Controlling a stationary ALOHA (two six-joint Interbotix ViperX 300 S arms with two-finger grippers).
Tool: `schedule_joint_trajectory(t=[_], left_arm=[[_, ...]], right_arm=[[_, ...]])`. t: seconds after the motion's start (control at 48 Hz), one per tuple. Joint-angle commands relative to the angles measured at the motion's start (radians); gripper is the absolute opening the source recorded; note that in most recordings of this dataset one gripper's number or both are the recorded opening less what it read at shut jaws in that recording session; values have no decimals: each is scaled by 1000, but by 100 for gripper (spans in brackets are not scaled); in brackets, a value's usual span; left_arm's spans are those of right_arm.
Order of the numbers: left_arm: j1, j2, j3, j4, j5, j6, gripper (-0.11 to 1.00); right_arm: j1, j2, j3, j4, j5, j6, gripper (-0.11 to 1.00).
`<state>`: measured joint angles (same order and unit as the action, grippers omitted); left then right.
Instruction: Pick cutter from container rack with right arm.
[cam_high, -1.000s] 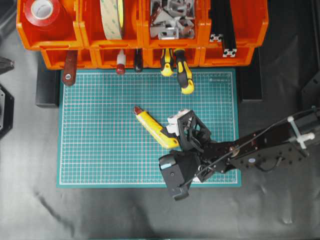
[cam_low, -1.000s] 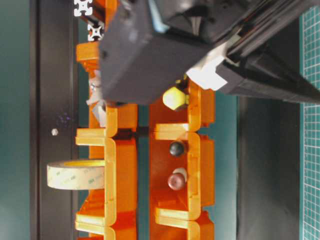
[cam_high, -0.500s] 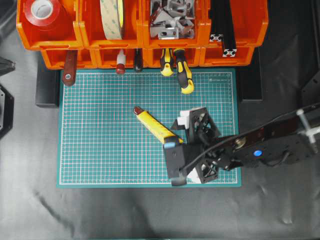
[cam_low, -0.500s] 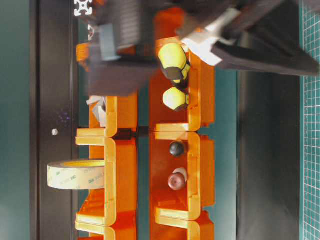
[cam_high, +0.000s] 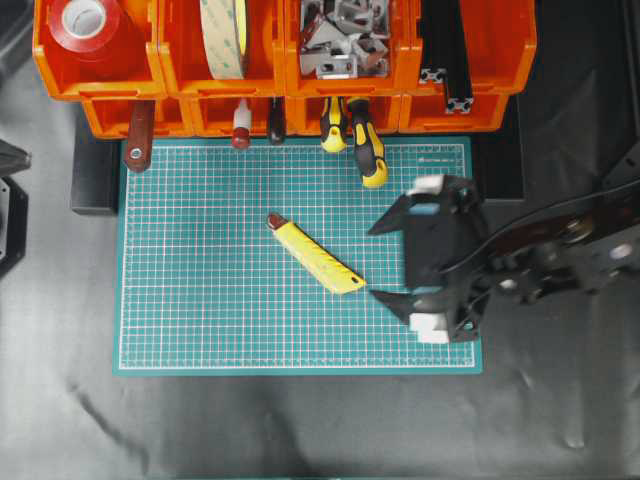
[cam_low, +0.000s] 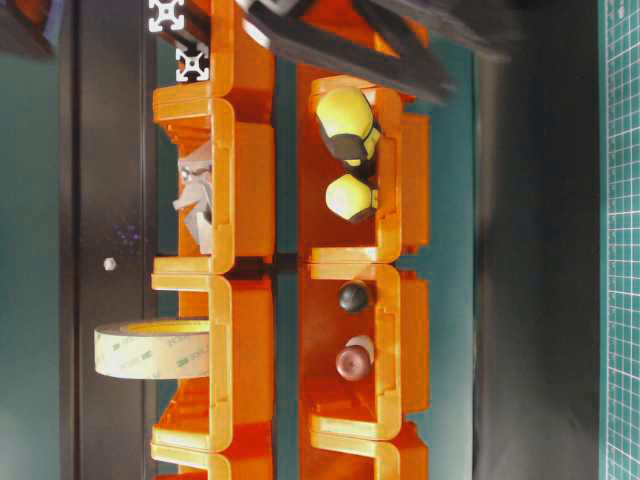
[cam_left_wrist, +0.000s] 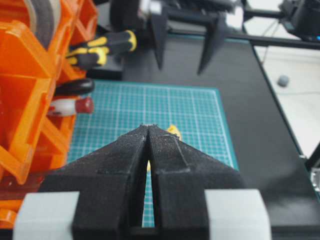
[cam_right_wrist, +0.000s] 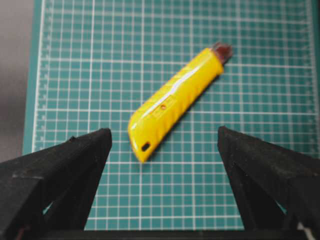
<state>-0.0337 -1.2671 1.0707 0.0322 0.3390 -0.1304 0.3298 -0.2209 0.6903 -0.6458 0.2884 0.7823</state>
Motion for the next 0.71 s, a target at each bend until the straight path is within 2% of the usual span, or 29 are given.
schedule_joint_trajectory(t=[0.0,0.333,0.688], left_arm=[[-2,6,-28,3,-2,-3,0],[0,2,-29,3,9,-2,0],[0,-5,-34,2,29,-3,0]], right_arm=[[-2,-100,9,-5,-14,3,82],[-2,-385,141,-3,-87,74,81],[-2,-641,264,-5,-77,80,78]])
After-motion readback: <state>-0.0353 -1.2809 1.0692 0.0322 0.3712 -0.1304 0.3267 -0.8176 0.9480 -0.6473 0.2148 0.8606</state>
